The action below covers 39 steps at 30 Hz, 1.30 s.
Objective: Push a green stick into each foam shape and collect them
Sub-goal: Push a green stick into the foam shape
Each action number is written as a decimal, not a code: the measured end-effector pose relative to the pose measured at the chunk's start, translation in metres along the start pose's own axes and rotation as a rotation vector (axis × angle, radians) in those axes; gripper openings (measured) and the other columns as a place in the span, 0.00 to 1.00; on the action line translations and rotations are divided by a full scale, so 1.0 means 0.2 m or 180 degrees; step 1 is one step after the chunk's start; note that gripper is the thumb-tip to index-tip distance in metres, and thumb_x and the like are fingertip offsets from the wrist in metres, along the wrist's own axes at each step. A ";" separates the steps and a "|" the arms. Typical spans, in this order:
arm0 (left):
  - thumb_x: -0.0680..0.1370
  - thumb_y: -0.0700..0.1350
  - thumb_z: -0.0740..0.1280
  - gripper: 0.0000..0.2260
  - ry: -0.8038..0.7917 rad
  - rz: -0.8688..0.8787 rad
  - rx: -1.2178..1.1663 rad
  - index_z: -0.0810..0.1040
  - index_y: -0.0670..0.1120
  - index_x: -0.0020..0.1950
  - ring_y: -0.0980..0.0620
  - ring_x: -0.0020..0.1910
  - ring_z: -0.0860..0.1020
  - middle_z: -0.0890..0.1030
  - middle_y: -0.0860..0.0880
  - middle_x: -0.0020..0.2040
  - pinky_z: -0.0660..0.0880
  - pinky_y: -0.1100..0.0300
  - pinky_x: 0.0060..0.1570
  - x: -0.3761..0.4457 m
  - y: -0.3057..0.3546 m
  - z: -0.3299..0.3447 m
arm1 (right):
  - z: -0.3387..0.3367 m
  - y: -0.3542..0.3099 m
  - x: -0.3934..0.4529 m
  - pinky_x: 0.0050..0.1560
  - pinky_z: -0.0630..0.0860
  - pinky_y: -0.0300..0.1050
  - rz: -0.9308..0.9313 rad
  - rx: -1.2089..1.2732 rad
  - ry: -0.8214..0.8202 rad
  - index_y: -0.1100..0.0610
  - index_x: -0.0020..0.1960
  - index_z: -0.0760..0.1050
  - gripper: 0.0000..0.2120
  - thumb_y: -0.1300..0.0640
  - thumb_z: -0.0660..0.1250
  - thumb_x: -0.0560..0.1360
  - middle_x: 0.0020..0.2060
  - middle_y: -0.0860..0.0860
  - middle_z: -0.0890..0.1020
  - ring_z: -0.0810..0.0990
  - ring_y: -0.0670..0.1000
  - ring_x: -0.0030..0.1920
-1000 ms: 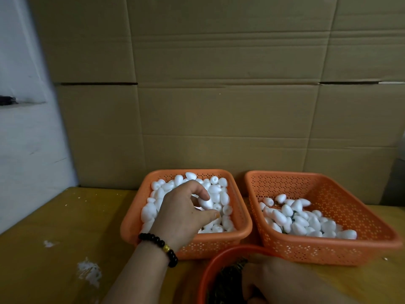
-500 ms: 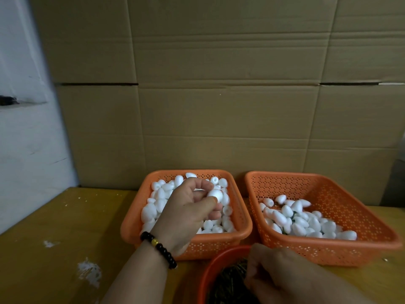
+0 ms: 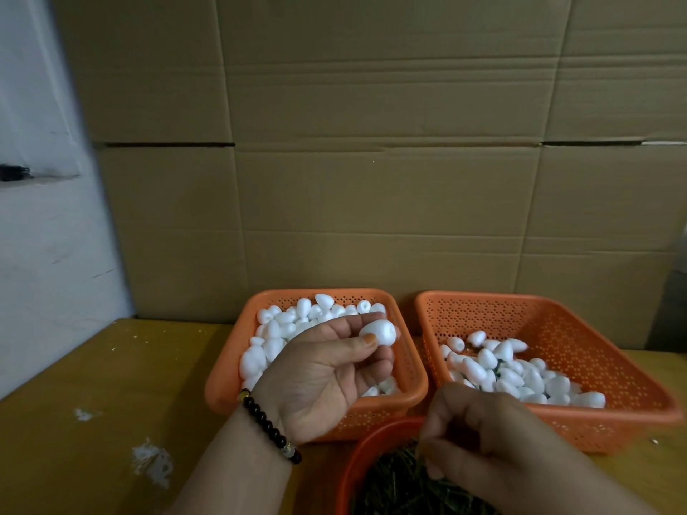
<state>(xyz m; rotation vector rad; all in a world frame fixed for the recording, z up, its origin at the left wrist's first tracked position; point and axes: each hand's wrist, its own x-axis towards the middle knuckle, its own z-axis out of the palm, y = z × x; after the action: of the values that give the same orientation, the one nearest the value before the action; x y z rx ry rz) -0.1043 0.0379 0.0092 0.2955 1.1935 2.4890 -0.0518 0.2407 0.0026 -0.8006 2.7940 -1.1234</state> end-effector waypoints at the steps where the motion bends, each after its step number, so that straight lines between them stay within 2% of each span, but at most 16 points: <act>1: 0.70 0.33 0.65 0.12 -0.0029 -0.0022 -0.0021 0.78 0.37 0.53 0.50 0.36 0.81 0.82 0.39 0.47 0.80 0.61 0.35 0.00 0.00 0.01 | 0.00 0.00 0.00 0.40 0.78 0.38 0.0002 0.0182 0.0049 0.42 0.44 0.75 0.06 0.53 0.69 0.74 0.39 0.44 0.84 0.81 0.43 0.38; 4: 0.71 0.34 0.66 0.08 -0.0118 -0.0080 -0.0091 0.79 0.38 0.49 0.49 0.38 0.82 0.82 0.37 0.48 0.81 0.59 0.36 -0.01 0.01 0.02 | 0.00 -0.02 0.00 0.41 0.79 0.46 -0.0015 0.0871 0.0253 0.46 0.42 0.77 0.03 0.53 0.70 0.73 0.38 0.50 0.84 0.82 0.51 0.39; 7: 0.72 0.34 0.66 0.08 -0.0206 -0.0169 -0.0259 0.78 0.37 0.51 0.45 0.42 0.83 0.81 0.36 0.49 0.82 0.57 0.40 -0.02 0.00 0.03 | -0.01 -0.03 0.01 0.39 0.79 0.43 -0.0027 0.1611 0.0528 0.52 0.41 0.79 0.03 0.53 0.69 0.69 0.35 0.57 0.83 0.82 0.53 0.37; 11: 0.71 0.32 0.67 0.09 -0.0283 -0.0213 -0.0388 0.78 0.36 0.51 0.41 0.47 0.83 0.80 0.36 0.48 0.82 0.54 0.43 -0.02 -0.01 0.05 | 0.01 -0.02 0.03 0.34 0.78 0.43 -0.0034 0.2593 0.0767 0.59 0.38 0.80 0.04 0.58 0.70 0.66 0.32 0.60 0.81 0.80 0.56 0.33; 12: 0.71 0.32 0.66 0.09 -0.0274 -0.0199 -0.0406 0.79 0.36 0.50 0.40 0.47 0.83 0.81 0.36 0.48 0.82 0.54 0.43 -0.02 -0.02 0.05 | 0.02 -0.02 0.03 0.34 0.78 0.44 -0.0015 0.2844 0.0802 0.59 0.37 0.80 0.06 0.56 0.72 0.65 0.33 0.61 0.80 0.80 0.56 0.33; 14: 0.68 0.31 0.69 0.12 -0.0278 -0.0172 -0.0430 0.79 0.36 0.51 0.40 0.46 0.83 0.81 0.36 0.47 0.82 0.54 0.41 -0.02 -0.03 0.06 | 0.03 -0.01 0.04 0.34 0.78 0.45 -0.0004 0.3186 0.0900 0.58 0.37 0.81 0.16 0.49 0.81 0.59 0.34 0.61 0.81 0.81 0.57 0.34; 16: 0.65 0.31 0.70 0.17 -0.0307 -0.0131 -0.0397 0.78 0.36 0.53 0.41 0.45 0.84 0.81 0.36 0.46 0.82 0.54 0.41 -0.02 -0.04 0.07 | 0.04 0.00 0.05 0.35 0.79 0.45 -0.0081 0.3146 0.1139 0.58 0.38 0.81 0.25 0.43 0.83 0.51 0.36 0.61 0.82 0.81 0.57 0.35; 19: 0.67 0.30 0.68 0.16 -0.0312 -0.0097 -0.0357 0.77 0.36 0.55 0.42 0.44 0.84 0.82 0.37 0.45 0.82 0.55 0.40 -0.02 -0.04 0.07 | 0.04 0.00 0.06 0.37 0.80 0.45 -0.0264 0.2980 0.1500 0.59 0.41 0.81 0.27 0.41 0.82 0.52 0.36 0.62 0.83 0.82 0.57 0.36; 21: 0.69 0.29 0.66 0.13 -0.0347 -0.0103 -0.0388 0.80 0.35 0.52 0.41 0.44 0.84 0.82 0.36 0.46 0.82 0.55 0.40 -0.02 -0.05 0.07 | 0.04 0.00 0.05 0.37 0.80 0.44 -0.0340 0.2820 0.1703 0.58 0.42 0.81 0.23 0.42 0.80 0.57 0.36 0.62 0.83 0.83 0.56 0.35; 23: 0.67 0.29 0.67 0.13 -0.0429 -0.0105 -0.0417 0.83 0.36 0.50 0.40 0.45 0.83 0.82 0.36 0.48 0.81 0.55 0.40 -0.02 -0.05 0.07 | 0.04 -0.01 0.04 0.37 0.80 0.44 -0.0367 0.2526 0.1905 0.56 0.42 0.81 0.13 0.48 0.75 0.64 0.36 0.61 0.83 0.83 0.56 0.35; 25: 0.65 0.30 0.69 0.14 -0.0442 -0.0086 -0.0396 0.84 0.37 0.48 0.41 0.44 0.83 0.82 0.37 0.49 0.81 0.56 0.40 -0.02 -0.05 0.08 | 0.04 -0.01 0.04 0.38 0.81 0.47 -0.0343 0.2193 0.2069 0.54 0.42 0.81 0.08 0.52 0.70 0.65 0.36 0.60 0.83 0.83 0.58 0.36; 27: 0.64 0.31 0.70 0.13 -0.0443 -0.0067 -0.0409 0.84 0.38 0.47 0.42 0.43 0.83 0.82 0.37 0.49 0.81 0.56 0.40 -0.02 -0.05 0.08 | 0.04 -0.02 0.03 0.39 0.81 0.50 -0.0305 0.1930 0.2149 0.53 0.42 0.81 0.07 0.53 0.69 0.66 0.36 0.59 0.83 0.83 0.58 0.36; 32: 0.64 0.32 0.72 0.12 -0.0403 -0.0034 -0.0443 0.83 0.36 0.48 0.44 0.43 0.83 0.82 0.37 0.50 0.81 0.58 0.39 -0.01 -0.06 0.08 | 0.05 -0.03 0.03 0.36 0.80 0.39 -0.0301 0.1827 0.2190 0.51 0.41 0.81 0.06 0.56 0.69 0.65 0.34 0.56 0.84 0.83 0.53 0.35; 36: 0.64 0.33 0.72 0.13 -0.0358 0.0001 -0.0426 0.82 0.36 0.48 0.45 0.42 0.82 0.82 0.37 0.50 0.81 0.58 0.38 0.00 -0.06 0.08 | 0.05 -0.03 0.03 0.35 0.79 0.37 -0.0304 0.1598 0.2222 0.49 0.42 0.81 0.06 0.54 0.68 0.65 0.35 0.54 0.84 0.82 0.52 0.35; 39: 0.63 0.33 0.73 0.11 -0.0286 0.0110 -0.0273 0.83 0.39 0.45 0.46 0.42 0.80 0.82 0.38 0.49 0.80 0.59 0.37 0.00 -0.07 0.08 | 0.05 -0.04 0.03 0.34 0.78 0.36 -0.0323 0.1519 0.2229 0.48 0.43 0.80 0.06 0.54 0.68 0.66 0.34 0.54 0.84 0.81 0.54 0.35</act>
<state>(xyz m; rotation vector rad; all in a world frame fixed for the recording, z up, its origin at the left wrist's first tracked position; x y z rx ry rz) -0.0946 0.0574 0.0075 0.4038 1.0519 2.5197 -0.0514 0.2270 0.0004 -0.5753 2.7314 -2.3504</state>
